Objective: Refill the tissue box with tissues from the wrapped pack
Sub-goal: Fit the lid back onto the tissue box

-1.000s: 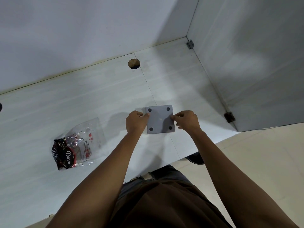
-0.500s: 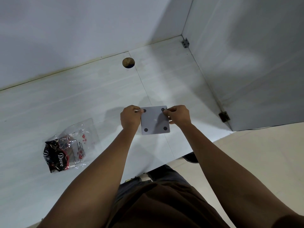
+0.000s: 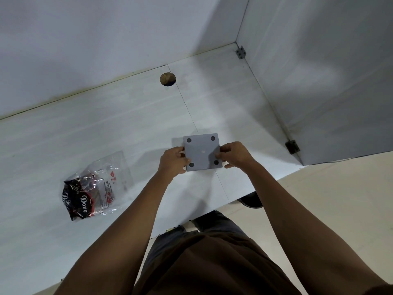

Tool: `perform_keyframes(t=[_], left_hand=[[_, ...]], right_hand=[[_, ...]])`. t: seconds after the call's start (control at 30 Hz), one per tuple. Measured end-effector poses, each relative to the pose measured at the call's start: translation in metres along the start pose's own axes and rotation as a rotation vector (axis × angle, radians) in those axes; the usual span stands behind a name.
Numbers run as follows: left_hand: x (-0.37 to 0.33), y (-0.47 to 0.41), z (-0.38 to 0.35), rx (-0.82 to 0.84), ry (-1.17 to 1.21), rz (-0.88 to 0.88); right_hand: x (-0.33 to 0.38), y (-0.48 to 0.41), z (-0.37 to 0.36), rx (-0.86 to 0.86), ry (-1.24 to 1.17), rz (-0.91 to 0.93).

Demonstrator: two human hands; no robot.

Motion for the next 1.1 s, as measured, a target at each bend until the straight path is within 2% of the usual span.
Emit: perform_keyframes(t=[0.1,0.17,0.27,0.33,0.37,0.47,0.67,0.9,1.1], left_hand=[[-0.018,-0.005,-0.002,-0.031,0.04,-0.055],[-0.028,-0.007,-0.001,-0.074,0.13,-0.123],[-0.042,-0.009,0.001,-0.135,0.436,-0.058],[-0.048,-0.012,-0.003,-0.153,0.617,0.003],[-0.05,-0.014,-0.005,-0.164,0.624,0.006],[-0.053,-0.013,-0.014,-0.206,0.52,-0.035],[-0.035,-0.009,-0.027,-0.149,0.458,-0.081],[-0.028,-0.002,-0.043,-0.189,0.482,-0.009],[-0.023,-0.003,-0.058,-0.086,0.342,0.033]], right_hand=[[0.008,0.009,0.002,-0.065,-0.002,0.091],[0.011,0.016,0.007,-0.089,-0.172,0.184],[0.015,0.022,0.011,0.027,-0.543,0.162],[0.017,0.019,0.01,0.116,-0.686,0.1],[0.018,0.016,0.009,0.139,-0.709,0.088],[0.018,0.01,0.004,0.11,-0.69,0.077],[0.003,0.002,0.008,0.058,-0.701,0.107],[-0.013,-0.002,0.024,0.038,-0.658,0.133],[-0.041,-0.015,0.031,0.041,-0.556,0.118]])
Point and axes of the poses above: each hand's wrist, its own y-axis away from the middle knuckle, its own z-axis out of the back of the hand, x = y × z, the point moved 2 cm from there along -y, towards the middle knuckle, and after that the axes turned 14 degrees about -z, right-handed, at the moved point
